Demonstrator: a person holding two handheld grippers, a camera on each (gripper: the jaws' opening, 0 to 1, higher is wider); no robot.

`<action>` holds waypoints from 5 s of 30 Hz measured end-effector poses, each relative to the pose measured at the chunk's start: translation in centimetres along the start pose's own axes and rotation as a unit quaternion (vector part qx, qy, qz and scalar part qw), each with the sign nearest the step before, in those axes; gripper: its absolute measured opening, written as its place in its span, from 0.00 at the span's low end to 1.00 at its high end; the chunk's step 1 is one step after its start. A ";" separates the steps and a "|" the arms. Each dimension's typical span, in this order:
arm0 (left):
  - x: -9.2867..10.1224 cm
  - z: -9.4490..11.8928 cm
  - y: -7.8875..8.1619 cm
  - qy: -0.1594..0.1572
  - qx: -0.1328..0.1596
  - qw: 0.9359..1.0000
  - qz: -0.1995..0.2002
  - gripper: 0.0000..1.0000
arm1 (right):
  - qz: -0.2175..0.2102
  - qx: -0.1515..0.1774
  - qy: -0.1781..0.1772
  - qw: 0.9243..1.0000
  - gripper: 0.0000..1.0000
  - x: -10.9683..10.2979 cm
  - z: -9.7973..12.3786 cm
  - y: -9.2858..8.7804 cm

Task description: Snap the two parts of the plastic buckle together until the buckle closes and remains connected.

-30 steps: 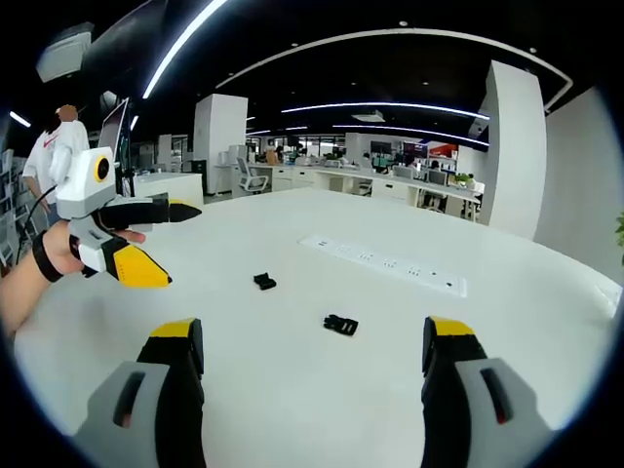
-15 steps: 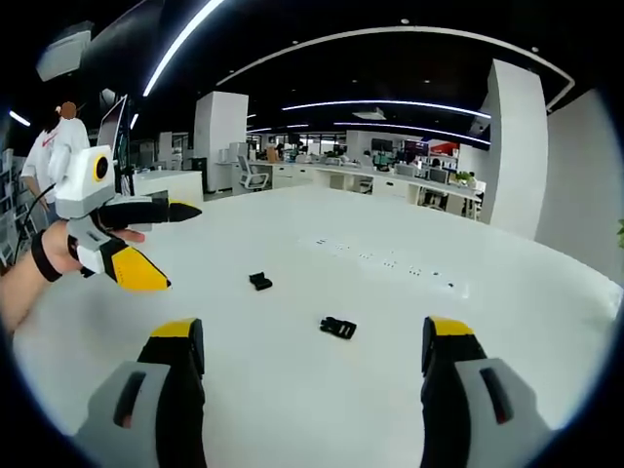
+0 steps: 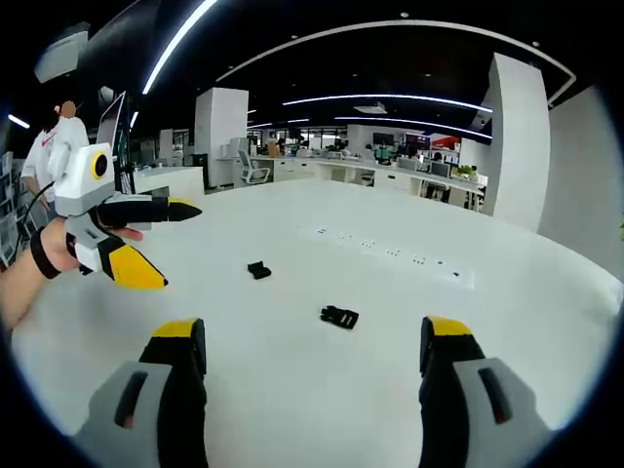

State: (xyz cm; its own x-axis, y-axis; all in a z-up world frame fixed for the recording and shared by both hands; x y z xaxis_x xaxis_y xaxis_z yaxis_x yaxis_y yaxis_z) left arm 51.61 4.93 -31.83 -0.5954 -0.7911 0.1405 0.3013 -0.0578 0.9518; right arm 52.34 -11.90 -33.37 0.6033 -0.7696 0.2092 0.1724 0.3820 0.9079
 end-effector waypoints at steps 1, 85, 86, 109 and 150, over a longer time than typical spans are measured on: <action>0.0 0.0 -0.1 0.001 0.000 1.000 0.002 0.92 | 0.000 -0.001 -0.001 1.000 0.91 0.0 0.0 -0.1; -1.7 -3.7 -1.9 -0.008 -0.027 0.999 0.015 0.84 | 0.007 -0.022 0.017 1.000 0.83 0.9 -3.6 -1.6; -1.7 -3.8 -2.0 -0.007 -0.028 0.999 0.015 0.84 | 0.006 -0.020 0.018 1.000 0.83 0.8 -3.6 -1.6; -1.3 -4.7 -2.3 -0.017 -0.045 0.999 0.019 0.83 | 0.005 -0.017 0.026 1.000 0.83 0.5 -4.1 -1.5; -0.2 -5.6 -2.3 -0.062 -0.040 0.997 0.024 0.61 | 0.009 0.009 0.071 0.997 0.65 -0.4 -4.6 -1.5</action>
State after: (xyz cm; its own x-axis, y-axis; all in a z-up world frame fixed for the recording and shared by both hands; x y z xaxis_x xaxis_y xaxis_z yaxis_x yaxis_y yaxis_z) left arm 55.18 1.79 -35.53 -0.6649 -0.7131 0.2220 0.3870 -0.0748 0.9190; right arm 55.43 -9.83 -36.45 0.7101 -0.6826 0.1728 0.1473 0.3840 0.9115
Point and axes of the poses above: the point that each gripper's makers call its tool centre point, and the gripper's own axes: z roughly backward along the fingers, x roughly to its right, y roughly out of its top, the point moved 3 cm from there along z, roughly backward along the fingers, and after that the axes turned 8 degrees about z, right-handed, at the moved point
